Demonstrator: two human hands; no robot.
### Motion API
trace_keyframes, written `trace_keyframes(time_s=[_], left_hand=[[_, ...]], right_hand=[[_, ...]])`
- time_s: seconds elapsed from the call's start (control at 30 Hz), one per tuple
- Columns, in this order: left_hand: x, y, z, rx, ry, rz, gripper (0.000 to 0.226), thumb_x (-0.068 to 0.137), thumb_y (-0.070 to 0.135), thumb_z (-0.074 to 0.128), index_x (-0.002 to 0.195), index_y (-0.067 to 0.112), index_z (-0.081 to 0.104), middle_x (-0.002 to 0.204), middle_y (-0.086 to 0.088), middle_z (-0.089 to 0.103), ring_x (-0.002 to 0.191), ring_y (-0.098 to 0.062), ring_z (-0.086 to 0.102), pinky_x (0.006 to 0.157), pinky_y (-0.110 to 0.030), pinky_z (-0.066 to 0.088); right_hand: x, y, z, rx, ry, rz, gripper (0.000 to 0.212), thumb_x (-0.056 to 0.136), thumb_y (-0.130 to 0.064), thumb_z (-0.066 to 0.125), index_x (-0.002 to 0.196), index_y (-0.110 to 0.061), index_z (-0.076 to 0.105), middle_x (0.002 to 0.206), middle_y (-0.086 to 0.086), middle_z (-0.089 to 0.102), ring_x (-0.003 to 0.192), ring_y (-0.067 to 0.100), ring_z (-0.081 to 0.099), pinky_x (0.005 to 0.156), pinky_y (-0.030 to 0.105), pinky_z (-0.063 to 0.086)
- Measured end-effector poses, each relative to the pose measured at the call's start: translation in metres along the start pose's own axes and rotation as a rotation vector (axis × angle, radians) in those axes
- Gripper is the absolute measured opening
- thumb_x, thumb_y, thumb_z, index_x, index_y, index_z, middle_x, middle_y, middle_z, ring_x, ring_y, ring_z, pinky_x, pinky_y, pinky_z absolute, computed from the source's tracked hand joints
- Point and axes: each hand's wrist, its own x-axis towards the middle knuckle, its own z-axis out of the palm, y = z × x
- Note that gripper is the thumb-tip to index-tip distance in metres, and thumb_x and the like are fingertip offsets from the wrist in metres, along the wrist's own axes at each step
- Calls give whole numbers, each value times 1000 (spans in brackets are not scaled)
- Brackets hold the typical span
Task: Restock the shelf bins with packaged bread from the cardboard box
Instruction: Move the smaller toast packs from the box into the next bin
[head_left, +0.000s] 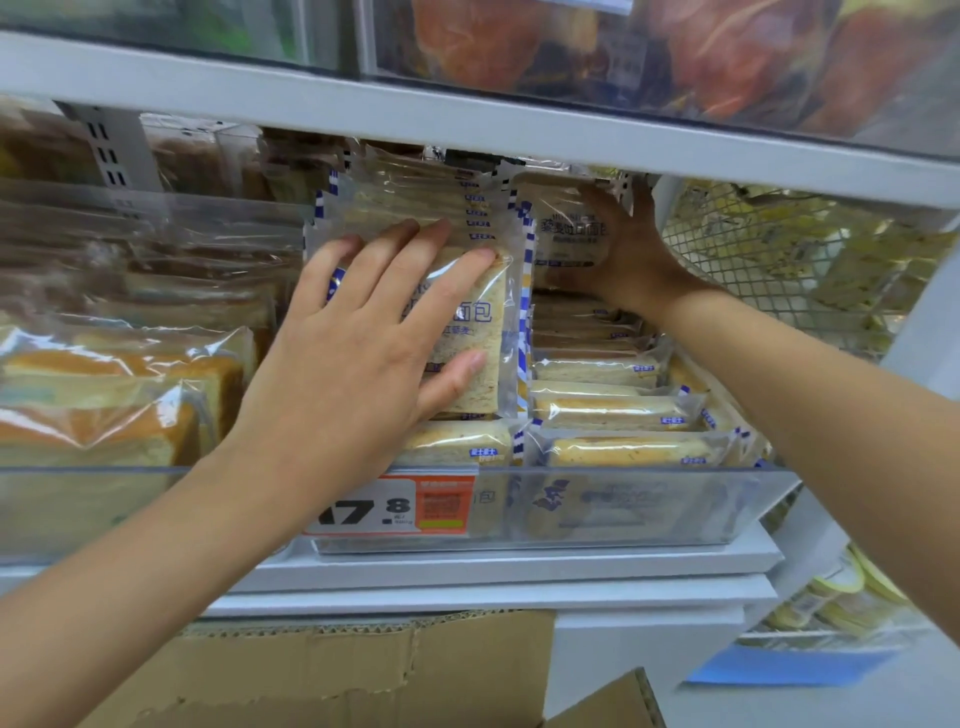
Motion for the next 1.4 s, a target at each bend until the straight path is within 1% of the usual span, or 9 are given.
trace_keyframes(time_s=[0.17, 0.27, 0.37, 0.57, 0.67, 0.77, 0.93, 1.17, 1.4], left_hand=[[0, -1, -2, -56, 18, 2, 61, 99, 52, 33, 152, 21, 27, 152, -11, 38, 138, -29, 37, 112, -47, 27], [1, -1, -3, -234, 57, -41, 61, 94, 49, 48, 142, 13, 40, 148, -18, 39, 134, -33, 40, 112, -48, 29], [-2, -4, -9, -411, 142, -120, 53, 82, 47, 67, 119, 10, 59, 137, -21, 45, 131, -34, 37, 113, -45, 31], [-21, -11, -21, -339, 85, -168, 48, 83, 52, 62, 121, 22, 65, 112, -5, 61, 104, -27, 54, 86, -39, 36], [-36, -10, -33, -450, 65, -207, 40, 85, 40, 65, 118, 18, 66, 111, -4, 63, 104, -26, 54, 87, -39, 41], [-59, -1, -51, -566, 42, -284, 22, 87, 28, 68, 105, 16, 66, 97, -1, 61, 87, -21, 56, 77, -39, 48], [-141, 13, -48, -753, -305, -441, 16, 89, 32, 66, 100, 21, 64, 90, 7, 61, 79, -12, 55, 72, -35, 48], [-313, -1, 8, -804, -870, -672, 20, 91, 33, 65, 105, 19, 65, 96, 4, 64, 82, -8, 57, 78, -28, 48], [-386, 12, 44, -963, -1093, -791, 6, 89, 19, 69, 92, 20, 64, 89, 1, 65, 63, -2, 55, 67, -17, 45]], right_hand=[[-25, -12, -2, -97, 4, 15, 94, 81, -48, 73, 153, -42, 13, 163, 2, -12, 150, 29, -6, 120, 48, 12], [-54, -38, -5, 65, 95, -33, 58, 91, -36, 64, 144, -30, 42, 153, 4, 34, 140, 25, 34, 115, 38, 32], [-100, -73, -7, 366, 225, -41, 27, 94, -30, 58, 118, -20, 57, 109, 0, 64, 98, 20, 61, 85, 31, 48], [-138, -104, 1, 219, 70, -52, 74, 89, -40, 67, 150, -25, 28, 137, 3, 50, 112, 19, 57, 91, 22, 45], [-150, -110, -8, 120, 115, -38, 67, 90, -36, 66, 148, -24, 33, 143, 10, 41, 129, 22, 42, 105, 31, 37], [-179, -119, -9, -2, 225, -147, 39, 88, -21, 65, 125, -15, 56, 119, 8, 51, 106, 22, 53, 87, 36, 47], [-253, -130, 43, 59, -106, -176, 21, 86, -14, 62, 107, -13, 63, 93, -4, 57, 78, 12, 50, 75, 36, 48], [-355, -78, 183, -2, -891, 9, 33, 88, -12, 59, 120, -15, 64, 114, 3, 63, 94, 15, 57, 84, 26, 44], [-430, -18, 277, -215, -1338, 154, 53, 94, -25, 55, 143, -13, 41, 141, 10, 51, 129, 30, 46, 103, 33, 41]])
